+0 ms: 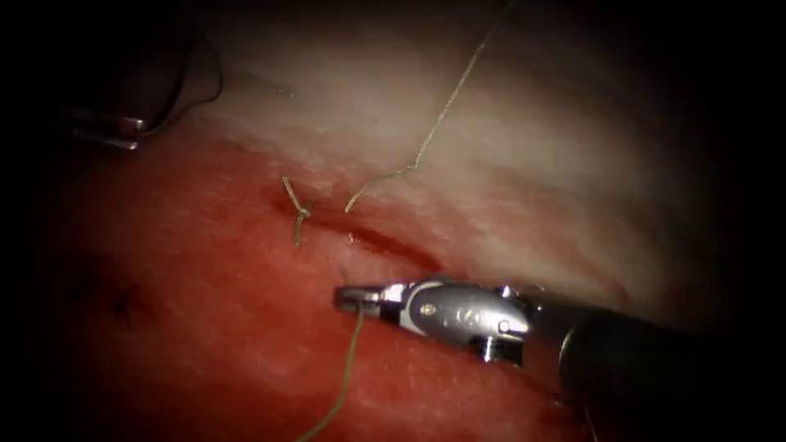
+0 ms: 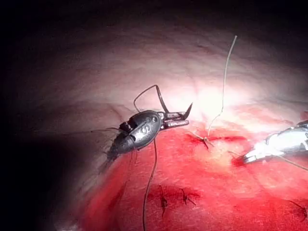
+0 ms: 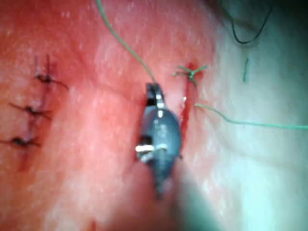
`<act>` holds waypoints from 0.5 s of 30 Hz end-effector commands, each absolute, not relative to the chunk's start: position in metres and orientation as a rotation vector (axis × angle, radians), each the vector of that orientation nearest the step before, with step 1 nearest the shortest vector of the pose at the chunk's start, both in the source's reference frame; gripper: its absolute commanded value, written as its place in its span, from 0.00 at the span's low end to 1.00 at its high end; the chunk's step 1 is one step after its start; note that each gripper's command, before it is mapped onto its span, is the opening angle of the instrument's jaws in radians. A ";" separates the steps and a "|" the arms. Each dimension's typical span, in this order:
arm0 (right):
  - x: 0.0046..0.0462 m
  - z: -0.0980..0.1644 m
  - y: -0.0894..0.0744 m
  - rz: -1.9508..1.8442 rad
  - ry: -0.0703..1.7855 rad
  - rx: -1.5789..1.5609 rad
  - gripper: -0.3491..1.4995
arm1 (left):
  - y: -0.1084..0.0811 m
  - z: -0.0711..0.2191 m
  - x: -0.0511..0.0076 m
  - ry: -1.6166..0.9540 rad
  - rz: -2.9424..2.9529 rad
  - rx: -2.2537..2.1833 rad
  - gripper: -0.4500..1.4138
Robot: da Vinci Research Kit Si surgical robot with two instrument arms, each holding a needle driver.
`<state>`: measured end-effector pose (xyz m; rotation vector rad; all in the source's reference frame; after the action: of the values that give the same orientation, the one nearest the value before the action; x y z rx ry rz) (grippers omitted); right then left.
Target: Wound Closure
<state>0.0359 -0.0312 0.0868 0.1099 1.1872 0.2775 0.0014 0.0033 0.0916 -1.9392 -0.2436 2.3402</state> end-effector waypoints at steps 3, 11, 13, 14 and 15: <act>0.0366 0.085 -0.033 0.264 1.205 0.129 0.00 | 0.003 0.093 0.0006 -0.251 2.332 -1.943 0.00; 0.0372 0.082 -0.036 0.247 1.227 0.152 0.00 | 0.003 0.093 -0.0003 -0.257 2.326 -1.959 0.00; 0.0374 0.081 -0.037 0.238 1.224 0.160 0.00 | 0.003 0.093 -0.0004 -0.259 2.329 -1.958 0.00; 0.0375 0.081 -0.037 0.235 1.224 0.163 0.00 | 0.003 0.093 -0.0004 -0.259 2.329 -1.958 0.00; 0.0376 0.081 -0.037 0.230 1.222 0.168 0.00 | 0.003 0.093 -0.0003 -0.259 2.329 -1.958 0.00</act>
<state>0.0367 -0.0371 0.0803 0.1671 1.2189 0.2301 0.0001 0.0030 0.0925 -1.9563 -0.2598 2.3283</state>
